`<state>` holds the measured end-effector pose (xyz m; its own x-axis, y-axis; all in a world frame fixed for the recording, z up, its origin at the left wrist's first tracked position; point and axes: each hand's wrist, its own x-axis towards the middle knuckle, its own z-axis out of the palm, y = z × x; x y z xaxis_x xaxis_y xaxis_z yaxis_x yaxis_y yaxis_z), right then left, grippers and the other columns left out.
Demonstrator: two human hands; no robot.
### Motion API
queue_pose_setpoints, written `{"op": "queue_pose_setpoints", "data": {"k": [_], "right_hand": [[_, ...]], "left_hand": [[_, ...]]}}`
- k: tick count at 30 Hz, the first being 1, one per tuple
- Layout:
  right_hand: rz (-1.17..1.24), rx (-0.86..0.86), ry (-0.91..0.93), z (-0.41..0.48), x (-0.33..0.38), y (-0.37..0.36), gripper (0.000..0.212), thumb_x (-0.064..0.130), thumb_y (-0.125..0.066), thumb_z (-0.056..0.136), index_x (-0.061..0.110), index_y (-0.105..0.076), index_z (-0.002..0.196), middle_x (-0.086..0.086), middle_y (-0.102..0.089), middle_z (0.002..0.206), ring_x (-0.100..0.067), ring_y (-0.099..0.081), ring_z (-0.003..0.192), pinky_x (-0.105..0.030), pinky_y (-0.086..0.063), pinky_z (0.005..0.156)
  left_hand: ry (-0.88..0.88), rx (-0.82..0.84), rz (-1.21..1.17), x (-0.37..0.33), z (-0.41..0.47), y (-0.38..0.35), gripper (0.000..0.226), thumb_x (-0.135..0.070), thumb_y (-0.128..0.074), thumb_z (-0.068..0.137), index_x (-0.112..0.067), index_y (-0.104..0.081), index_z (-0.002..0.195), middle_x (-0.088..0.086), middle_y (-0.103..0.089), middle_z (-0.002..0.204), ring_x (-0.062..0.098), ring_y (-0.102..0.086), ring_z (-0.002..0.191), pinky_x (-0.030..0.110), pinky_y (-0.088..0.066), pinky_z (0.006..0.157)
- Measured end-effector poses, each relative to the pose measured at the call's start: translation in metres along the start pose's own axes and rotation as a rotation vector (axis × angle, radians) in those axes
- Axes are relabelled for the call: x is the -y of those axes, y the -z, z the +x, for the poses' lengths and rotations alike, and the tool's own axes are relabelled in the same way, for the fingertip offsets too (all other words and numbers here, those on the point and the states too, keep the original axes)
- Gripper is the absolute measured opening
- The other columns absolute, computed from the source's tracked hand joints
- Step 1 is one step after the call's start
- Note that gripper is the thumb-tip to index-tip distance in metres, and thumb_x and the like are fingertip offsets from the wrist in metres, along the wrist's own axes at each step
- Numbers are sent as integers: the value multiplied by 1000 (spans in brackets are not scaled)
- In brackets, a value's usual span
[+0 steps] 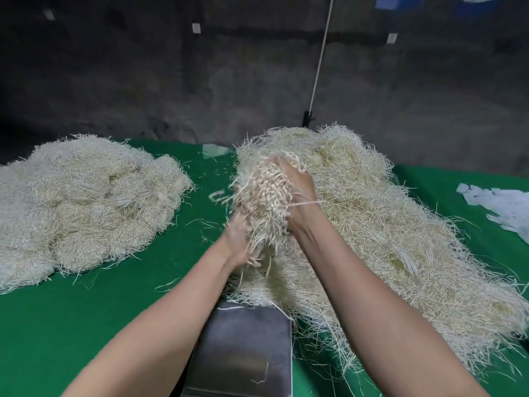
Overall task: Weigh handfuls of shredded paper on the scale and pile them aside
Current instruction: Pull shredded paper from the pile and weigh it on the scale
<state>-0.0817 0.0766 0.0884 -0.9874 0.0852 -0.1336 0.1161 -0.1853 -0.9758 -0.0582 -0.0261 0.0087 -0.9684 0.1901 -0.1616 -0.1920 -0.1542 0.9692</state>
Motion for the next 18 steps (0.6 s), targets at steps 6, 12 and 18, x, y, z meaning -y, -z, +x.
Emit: {"op": "queue_pose_setpoints", "data": {"k": [6,12,18], "right_hand": [[133,-353,234,32,24,41,88,22,-74,78,2,-21,145,-12,-44,136,-16,-53,106,-15,-44,84],[152,-512,322,45,35,66,85,21,-74,78,-1,-25,144,-14,-43,139,-23,-44,125,-24,-37,103],[256,-508,229,52,28,70,91,26,-72,79,4,-16,147,-10,-35,145,-26,-37,130,-33,-30,108]], "left_hand": [[49,140,-80,22,7,18,77,-73,-27,80,-4,-59,92,-6,-22,52,15,-26,45,24,-35,58],[-11,-392,15,20,29,41,23,-31,-47,97,-10,-57,96,-2,-29,57,11,-29,52,28,-44,71],[113,-587,-159,22,41,45,21,-24,-48,97,-7,-59,93,9,-59,98,16,-49,85,35,-41,88]]}}
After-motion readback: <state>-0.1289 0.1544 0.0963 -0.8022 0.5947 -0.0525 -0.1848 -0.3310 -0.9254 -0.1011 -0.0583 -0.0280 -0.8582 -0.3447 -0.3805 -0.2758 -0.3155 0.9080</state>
